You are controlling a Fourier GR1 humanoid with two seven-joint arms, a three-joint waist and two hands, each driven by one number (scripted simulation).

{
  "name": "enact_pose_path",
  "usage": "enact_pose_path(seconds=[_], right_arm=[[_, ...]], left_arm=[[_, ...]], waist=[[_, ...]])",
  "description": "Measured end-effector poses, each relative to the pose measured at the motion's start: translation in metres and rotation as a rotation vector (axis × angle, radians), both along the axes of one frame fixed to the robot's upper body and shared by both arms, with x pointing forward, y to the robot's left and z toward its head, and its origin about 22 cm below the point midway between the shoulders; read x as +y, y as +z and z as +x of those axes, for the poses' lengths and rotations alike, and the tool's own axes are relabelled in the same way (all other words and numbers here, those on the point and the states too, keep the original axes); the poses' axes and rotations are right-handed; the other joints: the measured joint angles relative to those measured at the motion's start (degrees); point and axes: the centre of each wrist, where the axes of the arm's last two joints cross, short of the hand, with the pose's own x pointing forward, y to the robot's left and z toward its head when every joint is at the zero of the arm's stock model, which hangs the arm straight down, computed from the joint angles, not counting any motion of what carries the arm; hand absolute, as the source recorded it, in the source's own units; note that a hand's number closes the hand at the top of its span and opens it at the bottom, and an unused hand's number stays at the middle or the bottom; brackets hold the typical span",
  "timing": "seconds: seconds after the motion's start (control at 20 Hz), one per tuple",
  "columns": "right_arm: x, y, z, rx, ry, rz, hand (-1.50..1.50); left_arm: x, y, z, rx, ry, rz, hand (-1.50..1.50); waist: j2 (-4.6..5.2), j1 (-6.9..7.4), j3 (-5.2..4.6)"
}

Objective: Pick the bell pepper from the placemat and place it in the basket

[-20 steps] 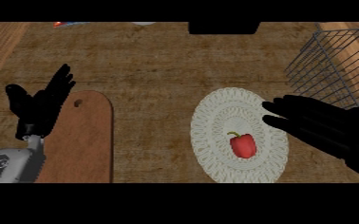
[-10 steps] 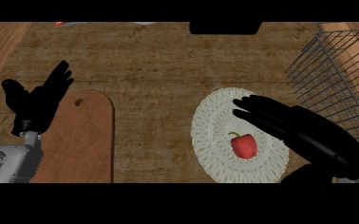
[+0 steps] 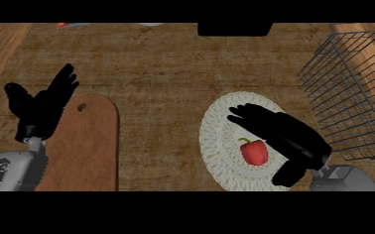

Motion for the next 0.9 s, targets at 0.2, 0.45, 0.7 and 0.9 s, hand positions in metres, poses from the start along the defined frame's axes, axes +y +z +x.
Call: enact_pose_path(seconds=[0.2, 0.45, 0.7, 0.9], right_arm=[[0.0, -0.013, 0.003, 0.007, -0.001, -0.058, -1.5], [-0.009, -0.022, 0.003, 0.006, 0.003, -0.074, -1.5], [-0.012, -0.02, 0.01, 0.022, 0.02, -0.057, -1.5], [-0.016, -0.022, 0.008, 0.046, 0.058, -0.047, -1.5]], left_arm=[[-0.004, 0.004, -0.002, 0.004, -0.002, 0.005, 0.0], [-0.003, 0.006, -0.003, 0.004, 0.003, -0.001, 0.0], [-0.002, 0.002, -0.009, -0.003, 0.006, 0.01, 0.0], [0.007, 0.005, -0.001, -0.001, 0.005, 0.003, 0.0]], waist=[[-0.04, -0.05, -0.01], [-0.05, -0.16, -0.01], [-0.07, -0.15, -0.02], [-0.06, -0.24, -0.03]])
